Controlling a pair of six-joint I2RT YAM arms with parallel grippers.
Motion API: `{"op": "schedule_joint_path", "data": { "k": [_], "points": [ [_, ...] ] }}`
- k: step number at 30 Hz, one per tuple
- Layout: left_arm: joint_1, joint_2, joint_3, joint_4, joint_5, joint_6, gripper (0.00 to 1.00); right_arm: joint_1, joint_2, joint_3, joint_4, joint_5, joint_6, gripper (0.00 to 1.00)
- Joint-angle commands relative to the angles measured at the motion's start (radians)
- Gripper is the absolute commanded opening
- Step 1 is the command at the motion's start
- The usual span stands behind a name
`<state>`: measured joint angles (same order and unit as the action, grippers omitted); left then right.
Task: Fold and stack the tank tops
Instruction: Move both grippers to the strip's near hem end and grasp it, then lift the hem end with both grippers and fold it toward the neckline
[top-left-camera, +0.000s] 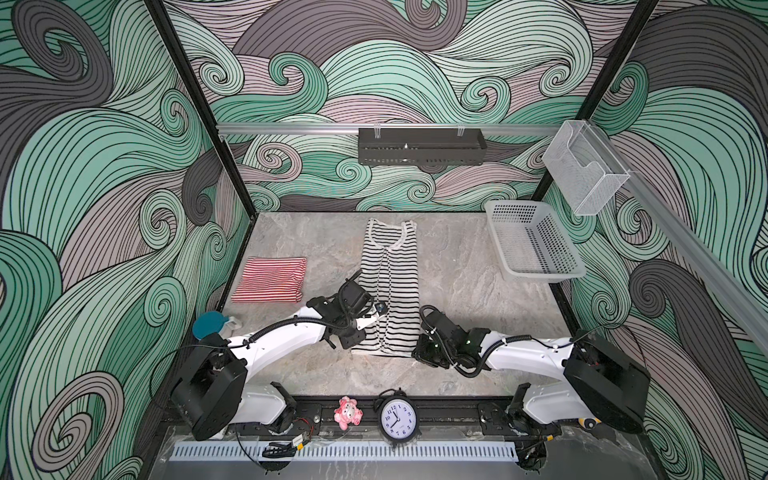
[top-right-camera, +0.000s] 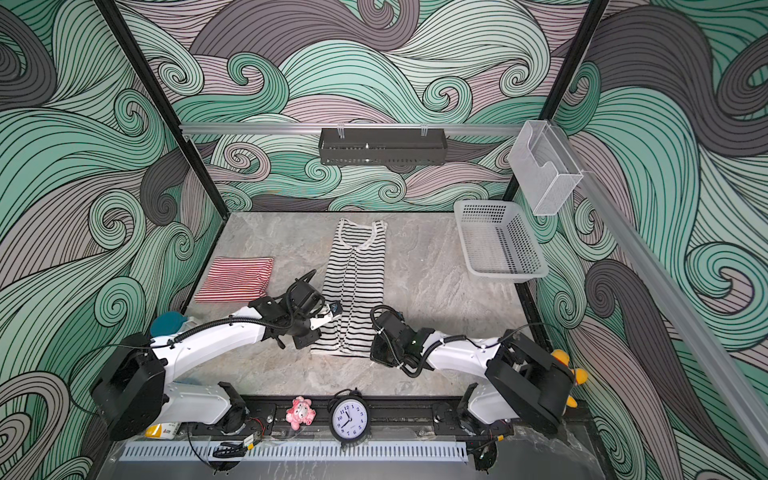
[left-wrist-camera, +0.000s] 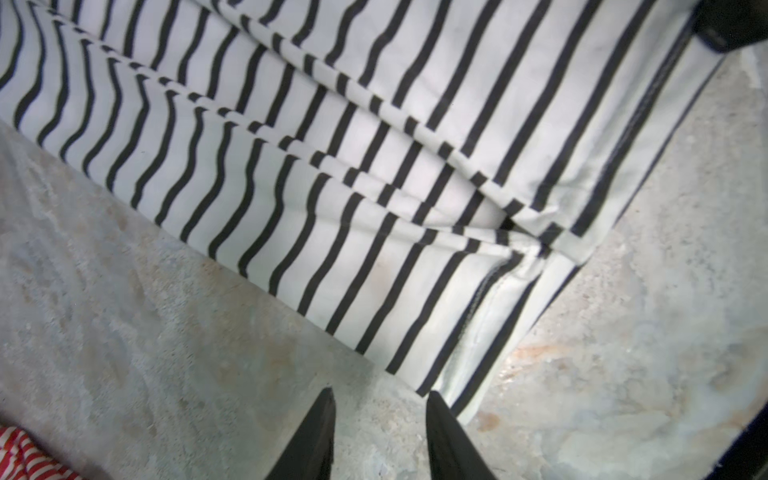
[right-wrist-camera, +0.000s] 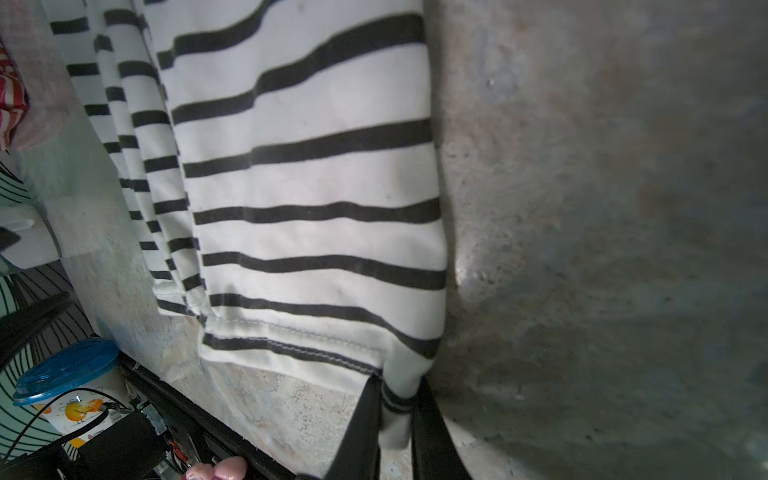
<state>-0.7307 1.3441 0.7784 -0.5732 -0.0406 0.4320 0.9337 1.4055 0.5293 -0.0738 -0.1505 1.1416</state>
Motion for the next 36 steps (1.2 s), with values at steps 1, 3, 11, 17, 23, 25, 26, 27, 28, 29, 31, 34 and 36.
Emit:
{"op": "schedule_joint_path", "data": {
  "k": [1, 3, 11, 17, 23, 25, 26, 27, 28, 29, 31, 34, 36],
  "points": [
    [-0.019, 0.013, -0.005, -0.03, 0.036, 0.014, 0.39, -0.001, 0.01, 0.022, -0.049, 0.008, -0.006, 0.08],
    [-0.028, 0.016, -0.008, -0.034, 0.054, 0.017, 0.4, -0.001, 0.0, 0.031, -0.066, 0.01, -0.015, 0.01],
    [-0.061, 0.114, -0.004, -0.047, 0.072, 0.014, 0.41, -0.004, -0.03, 0.071, -0.113, 0.024, -0.043, 0.0],
    [-0.081, 0.147, -0.025, -0.034, 0.054, 0.028, 0.41, -0.01, -0.039, 0.072, -0.116, 0.023, -0.043, 0.0],
    [-0.082, 0.189, -0.025, -0.037, 0.041, 0.041, 0.36, -0.015, -0.049, 0.063, -0.119, 0.028, -0.04, 0.0],
    [-0.082, 0.214, -0.021, -0.049, 0.037, 0.055, 0.33, -0.023, -0.063, 0.054, -0.116, 0.026, -0.04, 0.0],
    [-0.082, 0.226, -0.017, -0.055, 0.028, 0.059, 0.31, -0.027, -0.069, 0.05, -0.113, 0.025, -0.04, 0.0],
    [-0.082, 0.241, -0.012, -0.06, 0.017, 0.063, 0.29, -0.032, -0.077, 0.047, -0.112, 0.025, -0.039, 0.0],
    [-0.082, 0.255, -0.006, -0.062, 0.005, 0.066, 0.25, -0.037, -0.08, 0.046, -0.115, 0.025, -0.042, 0.0],
    [-0.082, 0.267, -0.001, -0.062, -0.003, 0.066, 0.21, -0.043, -0.082, 0.046, -0.118, 0.025, -0.045, 0.0],
    [-0.083, 0.282, 0.009, -0.074, 0.0, 0.073, 0.09, -0.05, -0.089, 0.045, -0.121, 0.024, -0.05, 0.0],
    [-0.09, 0.269, 0.018, -0.096, 0.031, 0.083, 0.02, -0.059, -0.102, 0.043, -0.127, 0.026, -0.056, 0.0],
    [-0.099, 0.244, 0.026, -0.119, 0.053, 0.085, 0.01, -0.061, -0.116, 0.043, -0.133, 0.028, -0.059, 0.0]
  ]
}}
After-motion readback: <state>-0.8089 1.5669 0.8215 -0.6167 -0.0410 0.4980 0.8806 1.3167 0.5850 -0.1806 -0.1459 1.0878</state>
